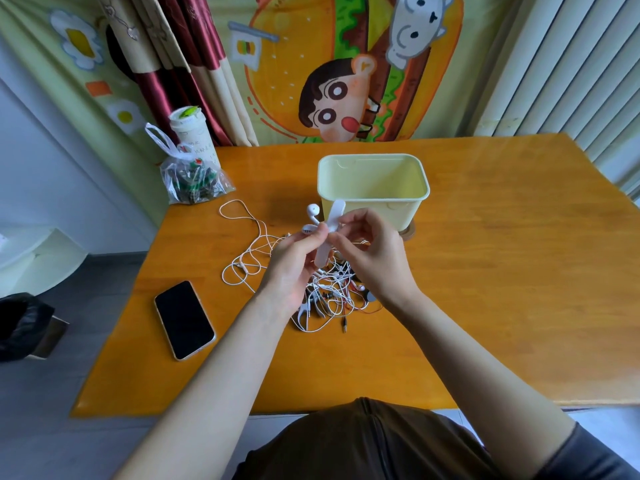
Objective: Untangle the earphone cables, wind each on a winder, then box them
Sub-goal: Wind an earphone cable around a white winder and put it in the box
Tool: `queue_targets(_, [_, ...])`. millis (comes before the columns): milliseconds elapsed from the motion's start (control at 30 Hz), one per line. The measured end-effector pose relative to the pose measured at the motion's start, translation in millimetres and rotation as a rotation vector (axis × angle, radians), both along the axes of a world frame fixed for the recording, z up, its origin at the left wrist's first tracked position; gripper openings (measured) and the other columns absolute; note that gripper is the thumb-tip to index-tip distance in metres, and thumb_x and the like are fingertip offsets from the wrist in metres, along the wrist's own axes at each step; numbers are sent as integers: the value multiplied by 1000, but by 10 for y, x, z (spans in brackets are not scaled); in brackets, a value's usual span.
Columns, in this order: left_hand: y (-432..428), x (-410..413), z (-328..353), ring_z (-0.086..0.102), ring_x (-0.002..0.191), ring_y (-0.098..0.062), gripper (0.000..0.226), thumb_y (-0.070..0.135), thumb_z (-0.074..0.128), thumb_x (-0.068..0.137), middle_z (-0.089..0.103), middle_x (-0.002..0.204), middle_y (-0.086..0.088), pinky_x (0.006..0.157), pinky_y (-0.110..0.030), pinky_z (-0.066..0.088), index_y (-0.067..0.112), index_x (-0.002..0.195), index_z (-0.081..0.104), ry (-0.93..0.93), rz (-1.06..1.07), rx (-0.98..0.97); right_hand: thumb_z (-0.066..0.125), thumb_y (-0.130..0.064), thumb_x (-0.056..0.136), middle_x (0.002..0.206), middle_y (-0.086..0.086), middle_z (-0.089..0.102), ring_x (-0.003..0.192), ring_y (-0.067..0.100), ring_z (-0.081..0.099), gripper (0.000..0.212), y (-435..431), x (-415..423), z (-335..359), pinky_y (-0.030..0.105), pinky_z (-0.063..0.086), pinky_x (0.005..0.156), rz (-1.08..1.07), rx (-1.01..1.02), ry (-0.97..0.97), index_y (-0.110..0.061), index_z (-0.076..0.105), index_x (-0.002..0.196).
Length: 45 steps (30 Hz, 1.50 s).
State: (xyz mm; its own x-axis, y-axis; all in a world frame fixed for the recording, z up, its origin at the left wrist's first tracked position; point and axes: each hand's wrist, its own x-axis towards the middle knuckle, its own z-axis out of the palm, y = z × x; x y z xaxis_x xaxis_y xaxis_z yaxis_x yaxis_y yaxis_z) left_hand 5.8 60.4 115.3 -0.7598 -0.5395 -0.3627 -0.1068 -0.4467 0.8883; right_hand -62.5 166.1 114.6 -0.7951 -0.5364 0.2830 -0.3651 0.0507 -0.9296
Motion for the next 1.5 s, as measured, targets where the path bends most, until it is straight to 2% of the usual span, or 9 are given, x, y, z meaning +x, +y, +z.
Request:
queue_targets(233, [-33, 29, 83, 55, 70, -10, 7, 18, 61, 89, 62, 75, 0, 63, -22, 40, 17, 84, 65, 17, -63, -103, 71, -20, 82, 89, -10, 61, 74, 1, 59, 23, 6, 12, 17, 15, 48, 67, -11, 37, -16, -19, 53, 97])
queue_targets(333, [-43, 38, 99, 56, 74, -13, 12, 19, 62, 90, 64, 78, -1, 65, -25, 41, 19, 78, 63, 16, -79, -136, 67, -31, 84, 108, -7, 62, 82, 8, 62, 34, 1, -21, 22, 27, 52, 72, 32, 89, -84, -17, 56, 113])
queue_targets(500, [-56, 53, 61, 55, 70, -16, 16, 18, 64, 87, 63, 70, 1, 69, -30, 41, 19, 71, 60, 28, -67, -131, 61, -40, 78, 92, -7, 70, 77, 3, 62, 41, 11, -56, 53, 35, 55, 75, 82, 143, -50, -17, 65, 111])
queue_targets(767, [-73, 42, 0, 56, 69, -15, 8, 14, 65, 85, 63, 73, -2, 63, -23, 45, 14, 79, 61, -29, -59, -89, 63, -47, 74, 89, -1, 73, 88, 23, 68, 40, -25, -100, -80, 51, 52, 81, 128, 167, -135, -22, 69, 104])
queue_targets(900, [-62, 55, -40, 59, 79, -15, 9, 23, 67, 83, 67, 81, -2, 74, -28, 47, 15, 86, 65, -16, -59, -131, 61, -52, 75, 95, -2, 73, 93, 18, 68, 48, -10, -92, -94, 51, 52, 84, 139, 149, -147, -22, 68, 112])
queue_targets(1067, [-77, 47, -39, 63, 95, -19, 6, 24, 65, 88, 72, 91, 0, 85, -32, 47, 20, 88, 70, -14, -80, -192, 62, -34, 82, 95, 1, 74, 96, 25, 68, 32, 32, -137, -61, 54, 51, 86, 183, 123, -168, -20, 69, 110])
queue_targets(1200, [-102, 44, -35, 62, 84, -15, 17, 17, 66, 86, 71, 83, 4, 74, -27, 46, 21, 70, 67, 5, -78, -215, 62, -27, 85, 100, 0, 73, 97, 17, 68, 32, 43, -140, -36, 52, 51, 89, 226, 107, -189, -19, 67, 115])
queue_targets(1433, [-121, 22, -39, 61, 78, -15, 10, 16, 66, 86, 68, 78, 0, 72, -27, 45, 17, 78, 62, -39, -73, -295, 63, -53, 79, 92, 3, 74, 94, 34, 66, 30, 34, -117, -55, 59, 50, 84, 230, 122, -173, -34, 71, 101])
queue_targets(1500, [-103, 23, -45, 60, 78, -16, 9, 17, 68, 85, 67, 79, -2, 75, -30, 46, 16, 79, 62, -50, -75, -296, 67, -39, 83, 93, 7, 74, 93, 31, 68, 21, 50, -130, -73, 56, 52, 84, 216, 77, -213, -29, 72, 100])
